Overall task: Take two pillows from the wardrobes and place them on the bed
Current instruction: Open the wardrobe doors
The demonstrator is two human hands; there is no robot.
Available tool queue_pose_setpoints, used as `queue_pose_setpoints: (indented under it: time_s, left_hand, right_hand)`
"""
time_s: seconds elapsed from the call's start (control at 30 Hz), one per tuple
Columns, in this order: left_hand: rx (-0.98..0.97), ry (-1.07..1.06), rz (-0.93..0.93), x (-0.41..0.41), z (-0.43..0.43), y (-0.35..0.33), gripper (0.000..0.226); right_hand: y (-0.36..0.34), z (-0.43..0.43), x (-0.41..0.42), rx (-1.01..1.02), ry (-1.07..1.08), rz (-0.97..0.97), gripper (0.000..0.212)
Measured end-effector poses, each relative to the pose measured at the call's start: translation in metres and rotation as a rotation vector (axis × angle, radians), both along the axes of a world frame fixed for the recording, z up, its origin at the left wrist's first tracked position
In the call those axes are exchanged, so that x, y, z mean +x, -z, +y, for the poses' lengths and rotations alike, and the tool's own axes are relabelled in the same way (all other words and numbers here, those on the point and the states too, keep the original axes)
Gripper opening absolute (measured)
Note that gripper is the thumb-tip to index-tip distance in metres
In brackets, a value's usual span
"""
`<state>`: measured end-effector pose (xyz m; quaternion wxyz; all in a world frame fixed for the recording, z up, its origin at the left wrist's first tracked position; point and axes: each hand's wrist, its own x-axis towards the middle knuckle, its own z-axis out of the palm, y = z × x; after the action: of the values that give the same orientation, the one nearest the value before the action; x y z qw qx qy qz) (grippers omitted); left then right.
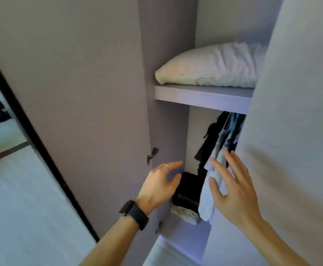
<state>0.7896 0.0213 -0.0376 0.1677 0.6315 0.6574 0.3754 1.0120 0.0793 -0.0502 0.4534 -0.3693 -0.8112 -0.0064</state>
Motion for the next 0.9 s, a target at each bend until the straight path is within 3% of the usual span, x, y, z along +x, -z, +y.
queue_pose_setpoints:
  time_s: [0.17, 0.33, 0.47, 0.67, 0.9]
  left_hand:
    - [0.026, 0.220, -0.084, 0.064, 0.074, -0.027, 0.054]
    - [0.174, 0.335, -0.357, 0.116, 0.130, -0.085, 0.062]
    - [0.233, 0.396, -0.510, 0.135, 0.163, -0.117, 0.048]
    - [0.230, 0.461, -0.556, 0.130, 0.197, -0.115, 0.022]
    - [0.217, 0.578, -0.593, 0.126, 0.208, -0.114, 0.021]
  right_hand:
    - [-0.046, 0.024, 0.065, 0.117, 0.350, -0.023, 0.046]
    - [-0.106, 0.055, 0.102, 0.212, 0.588, -0.016, 0.053]
    - [-0.134, 0.089, 0.112, 0.247, 0.697, 0.009, 0.061]
    - [-0.109, 0.123, 0.111, 0.209, 0.831, -0.051, 0.067]
    - [-0.110, 0.120, 0.107, 0.172, 0.853, -0.015, 0.066]
